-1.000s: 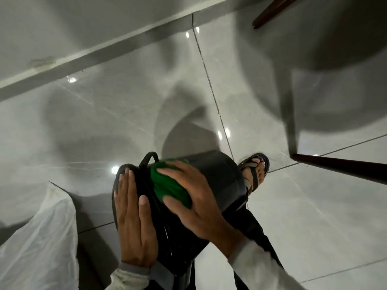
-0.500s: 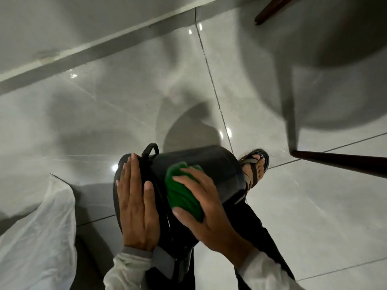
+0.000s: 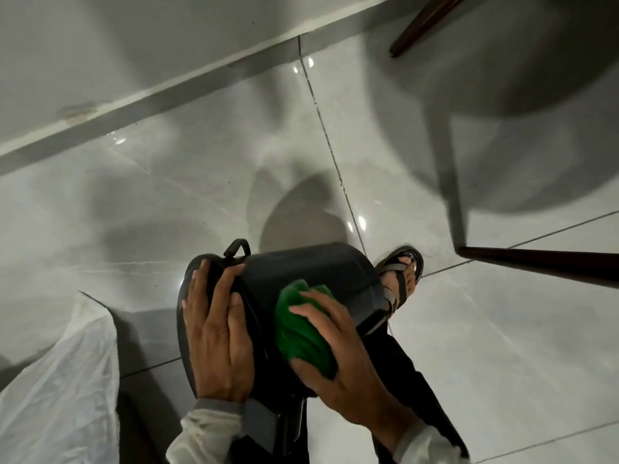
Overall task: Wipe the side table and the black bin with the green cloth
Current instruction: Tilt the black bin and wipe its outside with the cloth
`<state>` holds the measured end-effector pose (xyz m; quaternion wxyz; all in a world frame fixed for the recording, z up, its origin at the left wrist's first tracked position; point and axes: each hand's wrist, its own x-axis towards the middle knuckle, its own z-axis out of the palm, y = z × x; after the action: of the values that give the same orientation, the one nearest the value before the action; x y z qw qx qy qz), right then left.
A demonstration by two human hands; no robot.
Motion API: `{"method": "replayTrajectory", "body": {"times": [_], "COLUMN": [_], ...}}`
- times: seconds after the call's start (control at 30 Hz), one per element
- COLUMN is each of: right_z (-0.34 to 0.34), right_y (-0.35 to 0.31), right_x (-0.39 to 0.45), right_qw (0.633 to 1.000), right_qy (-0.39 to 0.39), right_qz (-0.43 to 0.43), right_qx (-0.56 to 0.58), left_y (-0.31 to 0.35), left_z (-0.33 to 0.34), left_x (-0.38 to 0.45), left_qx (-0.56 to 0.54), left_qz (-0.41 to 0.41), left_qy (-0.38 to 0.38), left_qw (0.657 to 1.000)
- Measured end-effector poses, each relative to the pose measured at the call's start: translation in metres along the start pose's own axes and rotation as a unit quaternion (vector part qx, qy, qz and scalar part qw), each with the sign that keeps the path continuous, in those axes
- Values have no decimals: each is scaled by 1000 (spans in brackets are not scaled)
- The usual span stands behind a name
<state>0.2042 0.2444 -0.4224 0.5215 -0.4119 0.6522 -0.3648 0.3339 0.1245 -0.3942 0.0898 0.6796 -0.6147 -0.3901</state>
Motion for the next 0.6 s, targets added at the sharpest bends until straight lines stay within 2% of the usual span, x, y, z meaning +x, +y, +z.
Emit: {"method": "replayTrajectory", "body": {"times": [0.07,0.13,0.23,0.3,0.37,0.43,0.5,0.53,0.6], "right_z": [-23,-40,-62,-70,-75,-78,-83,-84,-83], "right_y": [29,64,106,116,115,105,92,85,73], "right_x": [-8,5,54,82,97,104,111,112,114], "right_qw": [999,990,940,905,906,926,933,928,895], "right_qy": [10,69,184,195,160,148,157,163,175], "right_qz": [37,121,284,360,373,330,291,286,298], "right_qx": [-12,11,33,118,124,104,141,174,281], "left_y": [7,17,39,54,58,54,43,35,17], "left_z": [2,6,16,24,28,25,17,12,3], "left_x": [3,8,16,22,27,31,37,41,53], "left_qx": [-2,12,33,46,57,55,63,78,122], "left_qz": [-5,-19,-47,-62,-87,-103,-95,-78,-3], "left_qy": [1,-2,1,4,12,11,-9,-27,-72], "left_qw": [1000,1000,998,997,995,993,993,993,990]}}
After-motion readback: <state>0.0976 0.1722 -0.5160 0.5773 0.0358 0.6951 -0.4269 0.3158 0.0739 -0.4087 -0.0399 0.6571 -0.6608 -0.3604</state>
